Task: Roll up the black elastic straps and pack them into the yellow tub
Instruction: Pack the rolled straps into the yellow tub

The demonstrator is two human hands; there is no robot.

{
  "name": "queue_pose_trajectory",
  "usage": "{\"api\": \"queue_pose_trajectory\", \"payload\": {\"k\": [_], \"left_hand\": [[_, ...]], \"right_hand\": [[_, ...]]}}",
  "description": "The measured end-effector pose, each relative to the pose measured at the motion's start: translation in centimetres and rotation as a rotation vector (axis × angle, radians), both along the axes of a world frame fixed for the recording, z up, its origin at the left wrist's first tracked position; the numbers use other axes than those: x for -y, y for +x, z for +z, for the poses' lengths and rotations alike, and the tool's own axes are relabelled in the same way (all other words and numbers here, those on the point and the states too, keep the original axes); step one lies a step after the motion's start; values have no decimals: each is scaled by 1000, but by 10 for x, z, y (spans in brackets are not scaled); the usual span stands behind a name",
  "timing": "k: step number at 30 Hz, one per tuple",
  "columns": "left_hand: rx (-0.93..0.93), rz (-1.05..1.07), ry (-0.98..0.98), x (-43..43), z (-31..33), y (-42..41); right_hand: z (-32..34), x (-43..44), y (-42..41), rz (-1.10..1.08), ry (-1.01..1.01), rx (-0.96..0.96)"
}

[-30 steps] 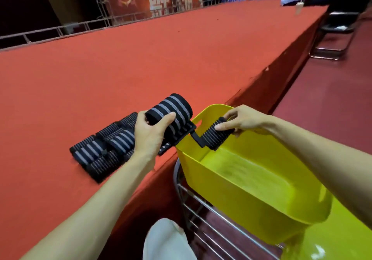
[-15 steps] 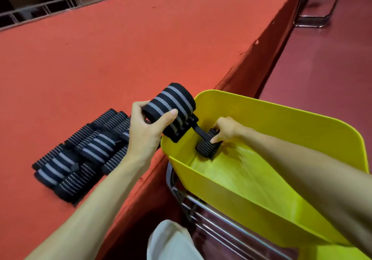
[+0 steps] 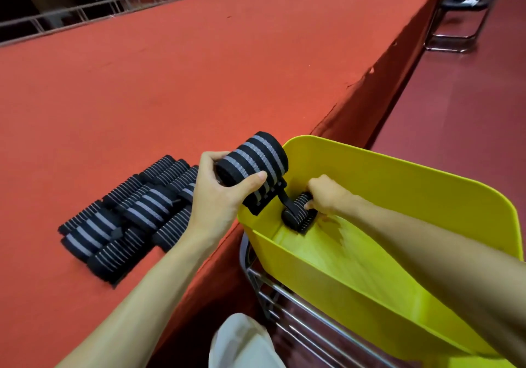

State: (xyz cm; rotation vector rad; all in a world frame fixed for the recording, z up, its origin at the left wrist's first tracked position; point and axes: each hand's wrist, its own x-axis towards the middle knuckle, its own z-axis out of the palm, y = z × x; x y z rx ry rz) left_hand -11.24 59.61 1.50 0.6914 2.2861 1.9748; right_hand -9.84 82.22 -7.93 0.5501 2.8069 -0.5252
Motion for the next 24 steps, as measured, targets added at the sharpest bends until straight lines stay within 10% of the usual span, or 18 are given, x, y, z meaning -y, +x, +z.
{"api": "queue_pose_trajectory", "payload": {"k": [4, 10, 17, 24], "left_hand": [[14, 23, -22, 0, 3, 5], [174, 17, 63, -5, 10, 16], [355, -198, -73, -14, 14, 23], [-282, -345, -769, -16, 18, 11]], "right_hand": [[49, 10, 12, 188, 190, -114], [121, 35, 34, 105, -1181, -317], [124, 16, 60, 149, -1073, -336], [89, -26, 74, -13, -804, -107]]}}
